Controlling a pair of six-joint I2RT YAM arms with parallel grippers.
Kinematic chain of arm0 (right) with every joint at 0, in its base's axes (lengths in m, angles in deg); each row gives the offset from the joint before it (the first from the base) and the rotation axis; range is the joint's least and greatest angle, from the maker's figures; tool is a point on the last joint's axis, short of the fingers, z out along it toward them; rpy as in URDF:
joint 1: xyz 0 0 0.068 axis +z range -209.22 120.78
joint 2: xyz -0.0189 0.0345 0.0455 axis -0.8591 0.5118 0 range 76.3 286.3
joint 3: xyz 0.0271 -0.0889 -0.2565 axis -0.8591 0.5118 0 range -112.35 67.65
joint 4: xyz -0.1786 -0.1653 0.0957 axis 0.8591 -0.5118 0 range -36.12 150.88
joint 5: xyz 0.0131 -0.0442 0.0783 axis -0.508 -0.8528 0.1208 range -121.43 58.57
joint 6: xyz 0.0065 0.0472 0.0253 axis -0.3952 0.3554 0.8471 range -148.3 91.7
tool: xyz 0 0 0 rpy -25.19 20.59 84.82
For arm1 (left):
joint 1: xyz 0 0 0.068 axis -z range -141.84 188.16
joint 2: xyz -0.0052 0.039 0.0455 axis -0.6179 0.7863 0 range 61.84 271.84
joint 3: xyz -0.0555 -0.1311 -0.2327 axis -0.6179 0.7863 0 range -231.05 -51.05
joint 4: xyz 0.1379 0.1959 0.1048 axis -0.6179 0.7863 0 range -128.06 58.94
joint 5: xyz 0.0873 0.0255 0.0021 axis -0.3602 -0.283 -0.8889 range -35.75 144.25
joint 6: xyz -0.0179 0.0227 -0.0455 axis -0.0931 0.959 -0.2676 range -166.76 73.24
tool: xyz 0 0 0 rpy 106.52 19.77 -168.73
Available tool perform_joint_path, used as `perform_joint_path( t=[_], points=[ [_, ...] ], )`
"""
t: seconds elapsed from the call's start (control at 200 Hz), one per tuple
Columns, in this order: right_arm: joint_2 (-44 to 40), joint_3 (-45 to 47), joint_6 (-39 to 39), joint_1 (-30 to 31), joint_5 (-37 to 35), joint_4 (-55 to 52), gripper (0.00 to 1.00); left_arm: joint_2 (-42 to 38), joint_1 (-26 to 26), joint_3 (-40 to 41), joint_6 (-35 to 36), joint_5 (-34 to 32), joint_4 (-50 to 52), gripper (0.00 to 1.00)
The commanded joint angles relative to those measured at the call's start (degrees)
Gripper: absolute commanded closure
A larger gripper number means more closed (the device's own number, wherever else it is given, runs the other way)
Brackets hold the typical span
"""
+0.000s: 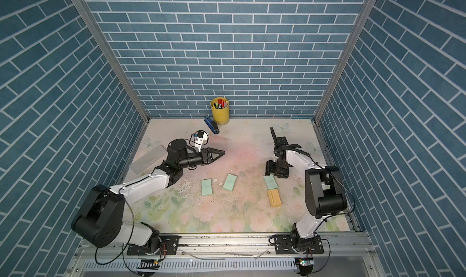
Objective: Take the rings out of the lift-off lid box
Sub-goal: Place the lid at the center of the board.
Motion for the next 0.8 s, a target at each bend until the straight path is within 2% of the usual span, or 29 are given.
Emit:
perform_joint_path(
  t=[0.0, 0.105, 0.25, 0.405, 0.505, 0.795],
  points=[
    [0.8, -1.6, -1.8, 0.0, -2.7, -1.7, 0.30, -4.3, 0.2, -2.1, 12.6, -5.2, 17.7, 0.50],
    [1.9, -3.4, -1.7, 0.2, -2.3, -3.5, 0.30, -5.6, 0.3, -1.2, 12.6, -6.3, 18.2, 0.50],
    [-1.8, -3.4, -0.2, 1.2, -0.6, -7.0, 0.28, -5.4, 1.0, -0.6, 11.9, -7.3, 18.0, 0.49],
    [-5.3, -2.6, 3.4, 7.7, -5.2, -14.0, 0.25, -4.8, 2.7, -1.2, 14.0, -8.6, 19.3, 0.47],
    [-8.1, 0.3, 7.1, 10.6, -7.5, -15.3, 0.23, -4.5, 2.8, -1.5, 14.6, -8.5, 19.2, 0.45],
    [-13.4, 8.1, 11.3, 11.6, -7.9, -16.7, 0.22, -3.6, 2.7, -2.5, 16.1, -7.0, 19.4, 0.44]
  ],
)
